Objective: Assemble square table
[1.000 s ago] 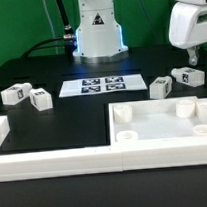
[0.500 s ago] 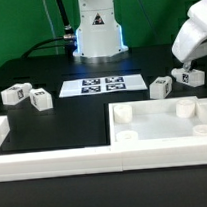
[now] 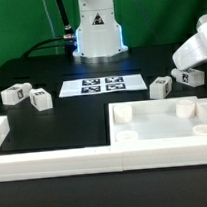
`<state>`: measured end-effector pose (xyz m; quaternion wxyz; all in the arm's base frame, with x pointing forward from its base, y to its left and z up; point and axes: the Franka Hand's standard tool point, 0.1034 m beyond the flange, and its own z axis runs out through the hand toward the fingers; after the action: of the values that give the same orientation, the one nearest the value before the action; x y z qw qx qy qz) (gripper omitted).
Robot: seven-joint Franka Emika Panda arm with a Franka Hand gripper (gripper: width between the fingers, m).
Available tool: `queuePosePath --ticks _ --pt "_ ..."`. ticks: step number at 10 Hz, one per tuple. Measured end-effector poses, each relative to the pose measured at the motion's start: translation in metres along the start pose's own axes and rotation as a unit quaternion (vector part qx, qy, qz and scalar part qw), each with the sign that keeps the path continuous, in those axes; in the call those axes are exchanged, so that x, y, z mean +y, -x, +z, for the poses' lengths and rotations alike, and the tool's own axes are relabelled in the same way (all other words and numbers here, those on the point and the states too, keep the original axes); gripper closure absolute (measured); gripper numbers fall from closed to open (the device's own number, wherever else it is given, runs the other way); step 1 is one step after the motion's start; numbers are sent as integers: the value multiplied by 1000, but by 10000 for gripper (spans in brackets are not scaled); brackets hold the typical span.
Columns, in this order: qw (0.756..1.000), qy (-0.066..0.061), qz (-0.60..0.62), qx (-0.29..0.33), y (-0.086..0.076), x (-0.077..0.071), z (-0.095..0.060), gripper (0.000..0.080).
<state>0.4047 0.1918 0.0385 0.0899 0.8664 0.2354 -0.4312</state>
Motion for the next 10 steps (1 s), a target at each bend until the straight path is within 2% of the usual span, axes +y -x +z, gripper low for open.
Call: queuePosePath --ticks 2,4,6,9,10 --pt "1000 0 0 -1 0 0 1 150" --pt "1000 -2 2 -14 -7 -3 18 150" --pt "1000 -2 -2 -11 -14 -5 26 150" --pt "1000 -3 -1 -11 -14 -3 27 160" --pt "1000 -3 -1 -11 -14 -3 27 321"
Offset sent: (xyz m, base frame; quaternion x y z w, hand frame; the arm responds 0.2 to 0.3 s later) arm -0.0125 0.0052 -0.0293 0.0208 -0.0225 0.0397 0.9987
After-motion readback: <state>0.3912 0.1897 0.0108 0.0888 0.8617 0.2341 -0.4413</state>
